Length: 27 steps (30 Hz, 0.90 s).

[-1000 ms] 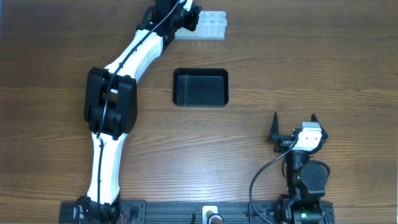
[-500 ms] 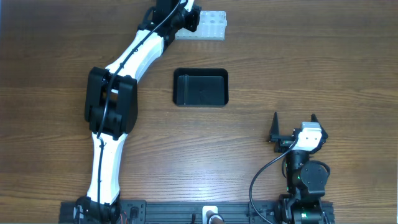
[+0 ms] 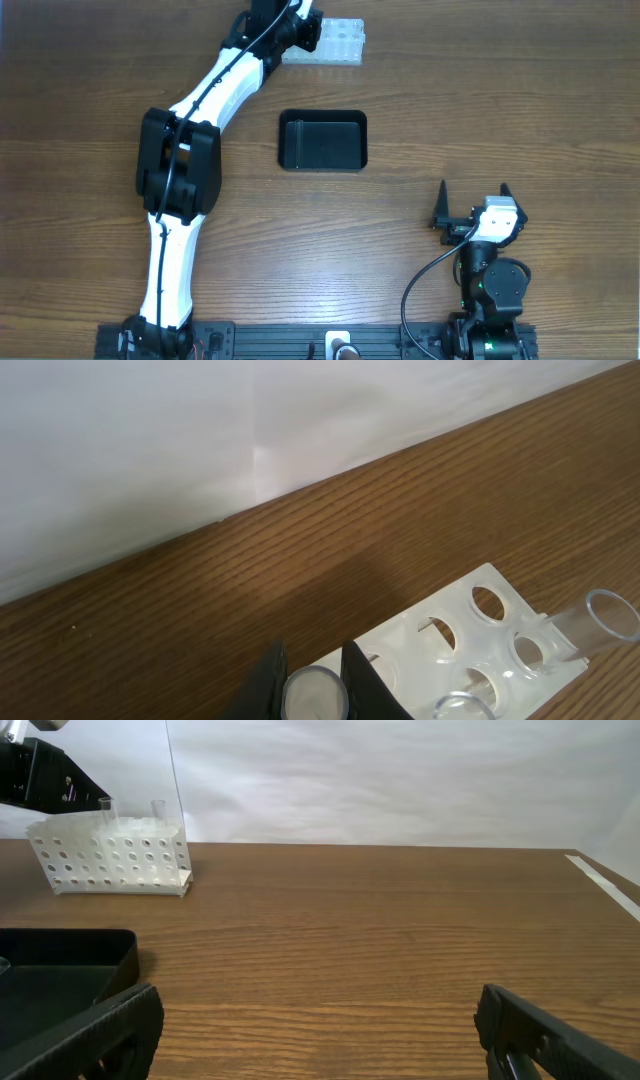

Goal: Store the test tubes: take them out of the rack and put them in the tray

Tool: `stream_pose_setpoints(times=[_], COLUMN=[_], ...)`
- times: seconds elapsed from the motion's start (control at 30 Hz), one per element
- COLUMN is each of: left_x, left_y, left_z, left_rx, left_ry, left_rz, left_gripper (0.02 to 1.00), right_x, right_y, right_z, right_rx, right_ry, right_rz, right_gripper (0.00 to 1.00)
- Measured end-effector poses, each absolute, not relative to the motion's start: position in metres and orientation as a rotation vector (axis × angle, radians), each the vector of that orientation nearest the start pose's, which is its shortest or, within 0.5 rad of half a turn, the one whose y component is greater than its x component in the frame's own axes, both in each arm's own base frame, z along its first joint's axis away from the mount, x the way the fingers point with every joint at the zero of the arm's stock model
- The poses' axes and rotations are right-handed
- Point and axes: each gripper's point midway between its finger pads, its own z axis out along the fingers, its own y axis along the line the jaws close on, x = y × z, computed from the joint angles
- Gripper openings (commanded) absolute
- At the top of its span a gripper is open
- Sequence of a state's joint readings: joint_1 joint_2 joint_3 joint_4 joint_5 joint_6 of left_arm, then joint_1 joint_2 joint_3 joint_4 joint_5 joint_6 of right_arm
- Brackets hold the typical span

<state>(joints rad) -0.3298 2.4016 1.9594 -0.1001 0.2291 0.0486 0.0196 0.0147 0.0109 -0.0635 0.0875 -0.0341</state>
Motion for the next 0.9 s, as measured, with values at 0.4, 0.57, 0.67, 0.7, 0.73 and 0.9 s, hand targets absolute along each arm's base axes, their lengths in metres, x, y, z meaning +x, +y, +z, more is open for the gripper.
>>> stream_pose_setpoints(times=[0.4, 0.57, 0.67, 0.7, 0.73, 0.9], left_x=[0.620, 0.620, 0.618, 0.618, 0.618, 0.608], left_y=[-0.254, -0.253, -0.253, -0.252, -0.252, -0.245], left_z=[0.116, 0.118, 0.131, 0.139, 0.148, 0.226], left_rx=[0.534, 0.534, 0.532, 0.531, 0.527, 0.504], left_ry=[2.056, 2.056, 2.042, 2.032, 2.019, 1.914], left_rz=[-0.409, -0.409, -0.408, -0.407, -0.404, -0.385], left_gripper=[0.095, 0.091, 0.084, 0.080, 0.082, 0.082], right_x=[0.246, 0.246, 0.246, 0.246, 0.246, 0.246], right_y=[-0.010, -0.010, -0.010, -0.010, -0.010, -0.010], right_z=[0.160, 0.160, 0.160, 0.160, 0.160, 0.160], right_rx=[0.023, 0.023, 0.023, 0.023, 0.023, 0.023], right_ry=[1.638, 1.638, 1.638, 1.638, 1.638, 1.638], right_rz=[-0.083, -0.083, -0.083, -0.083, -0.083, -0.083], right_gripper=[0.993, 0.993, 0.993, 0.991, 0.993, 0.993])
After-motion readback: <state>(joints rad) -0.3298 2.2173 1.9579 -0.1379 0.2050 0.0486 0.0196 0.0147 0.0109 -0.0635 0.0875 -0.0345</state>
